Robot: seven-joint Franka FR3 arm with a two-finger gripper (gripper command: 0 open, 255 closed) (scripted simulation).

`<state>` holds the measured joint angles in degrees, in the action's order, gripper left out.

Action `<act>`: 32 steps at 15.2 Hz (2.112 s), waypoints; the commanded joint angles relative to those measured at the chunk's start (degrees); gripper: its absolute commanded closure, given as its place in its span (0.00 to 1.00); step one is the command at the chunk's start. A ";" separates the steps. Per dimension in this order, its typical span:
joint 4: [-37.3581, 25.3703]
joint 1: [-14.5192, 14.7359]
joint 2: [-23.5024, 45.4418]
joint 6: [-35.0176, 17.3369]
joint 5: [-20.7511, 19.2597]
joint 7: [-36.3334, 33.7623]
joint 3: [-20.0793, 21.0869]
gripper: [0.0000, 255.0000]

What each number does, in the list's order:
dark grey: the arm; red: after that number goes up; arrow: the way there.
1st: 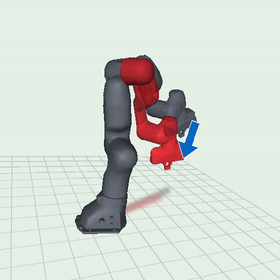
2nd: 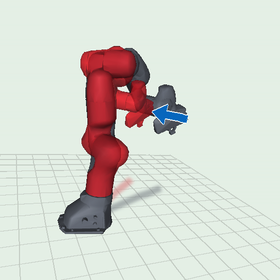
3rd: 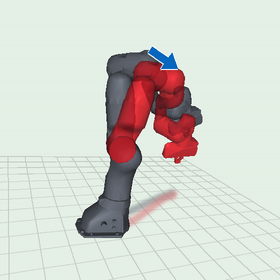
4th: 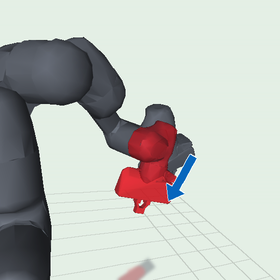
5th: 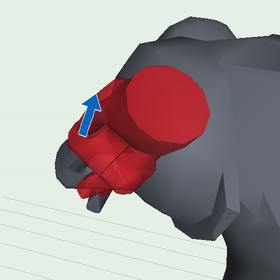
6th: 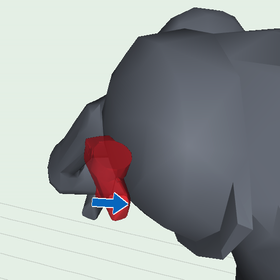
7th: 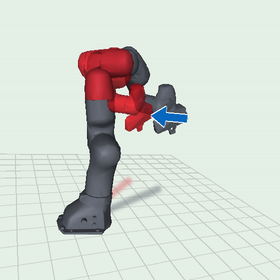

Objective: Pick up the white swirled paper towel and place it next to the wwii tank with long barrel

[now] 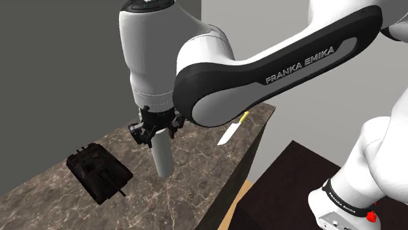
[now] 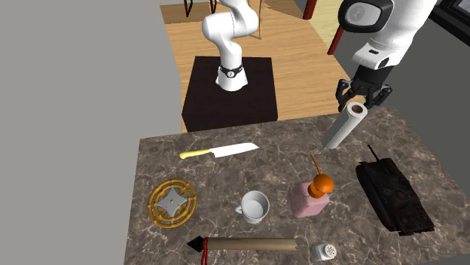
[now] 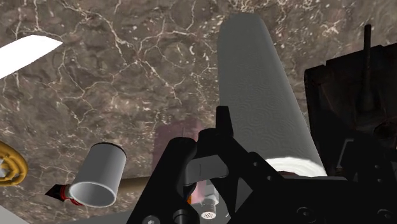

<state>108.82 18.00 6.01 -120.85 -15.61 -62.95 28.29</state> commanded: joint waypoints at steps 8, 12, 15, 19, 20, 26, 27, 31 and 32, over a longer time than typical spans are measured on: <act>4.14 0.37 2.52 -6.01 -2.60 -2.77 -0.31 1.00; 4.47 0.41 2.81 -6.55 -2.89 -3.04 -0.37 1.00; 4.47 0.41 2.81 -6.55 -2.89 -3.04 -0.37 1.00; 4.47 0.41 2.81 -6.55 -2.89 -3.04 -0.37 0.00; 4.47 0.41 2.81 -6.55 -2.89 -3.04 -0.37 0.00; 2.45 0.37 -0.37 -1.92 -0.28 -1.37 0.34 0.00; 1.79 0.40 -1.11 -0.66 0.32 -0.98 0.47 0.00; 1.79 0.41 -1.11 -0.66 0.32 -0.98 0.47 0.00; 1.79 0.41 -1.11 -0.66 0.32 -0.98 0.47 0.00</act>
<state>110.71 18.39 4.89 -121.61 -15.30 -63.94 28.75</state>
